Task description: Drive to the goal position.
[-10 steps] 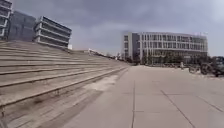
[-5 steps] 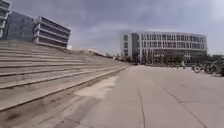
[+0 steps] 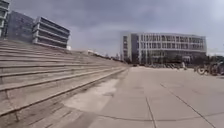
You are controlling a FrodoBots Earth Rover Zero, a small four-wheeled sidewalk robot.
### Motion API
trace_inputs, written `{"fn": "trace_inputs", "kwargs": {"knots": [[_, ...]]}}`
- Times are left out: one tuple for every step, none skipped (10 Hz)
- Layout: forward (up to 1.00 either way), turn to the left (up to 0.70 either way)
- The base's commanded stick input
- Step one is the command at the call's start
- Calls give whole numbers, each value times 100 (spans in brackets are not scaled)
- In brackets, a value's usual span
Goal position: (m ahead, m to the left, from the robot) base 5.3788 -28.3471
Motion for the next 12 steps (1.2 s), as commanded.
{"fn": "trace_inputs", "kwargs": {"knots": [[100, -40], [100, -35], [100, -6], [100, 0], [100, 0], [100, 0], [100, 0], [100, 0], [100, 0], [100, 0], [100, 0], [100, 0]]}}
